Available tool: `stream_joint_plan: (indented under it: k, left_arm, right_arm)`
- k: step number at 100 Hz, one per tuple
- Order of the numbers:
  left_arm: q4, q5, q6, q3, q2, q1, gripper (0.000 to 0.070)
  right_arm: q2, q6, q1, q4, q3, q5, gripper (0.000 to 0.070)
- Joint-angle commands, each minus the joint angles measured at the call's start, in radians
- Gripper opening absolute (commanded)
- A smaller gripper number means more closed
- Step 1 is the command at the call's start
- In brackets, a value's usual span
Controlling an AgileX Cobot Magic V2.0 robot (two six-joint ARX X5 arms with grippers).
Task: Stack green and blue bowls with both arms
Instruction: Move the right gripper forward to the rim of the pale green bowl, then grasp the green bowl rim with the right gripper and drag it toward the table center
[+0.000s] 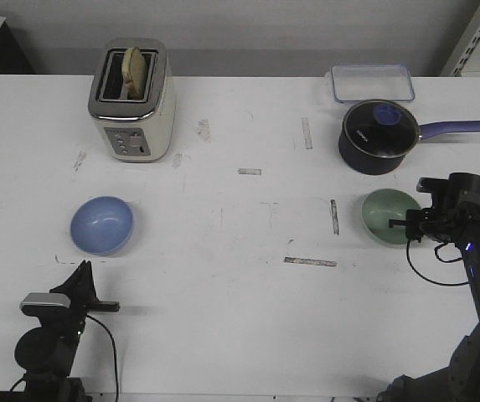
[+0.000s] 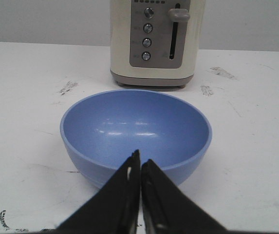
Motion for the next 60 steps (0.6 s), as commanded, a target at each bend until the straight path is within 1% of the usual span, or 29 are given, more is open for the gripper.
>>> stream_joint_plan:
  k: [1, 26, 32, 38, 48, 53, 60]
  left_arm:
    - [0.015, 0.001, -0.002, -0.021, -0.002, 0.000, 0.0001]
    - [0.015, 0.001, -0.002, -0.021, -0.002, 0.000, 0.0001]
    - [0.015, 0.001, -0.002, -0.021, -0.002, 0.000, 0.0001]
    - [0.015, 0.001, -0.002, -0.021, -0.002, 0.000, 0.0001]
    - [0.015, 0.001, -0.002, -0.021, -0.002, 0.000, 0.0001]
    - [0.015, 0.001, -0.002, -0.021, -0.002, 0.000, 0.0001]
    - [0.015, 0.001, -0.002, -0.021, -0.002, 0.000, 0.0001]
  right_arm:
    - [0.014, -0.007, 0.000, 0.010, 0.013, 0.000, 0.0000]
    - [-0.015, -0.004, 0.000, 0.015, 0.034, -0.002, 0.0000]
    - [-0.040, 0.002, 0.003, 0.015, 0.050, -0.014, 0.0000]
    - [-0.071, 0.022, 0.016, 0.015, 0.070, -0.046, 0.0000]
    - [-0.129, 0.053, 0.054, 0.002, 0.104, -0.137, 0.0000]
    - [-0.155, 0.057, 0.088, -0.004, 0.118, -0.190, 0.0000]
    - [-0.194, 0.062, 0.159, -0.006, 0.123, -0.242, 0.0000]
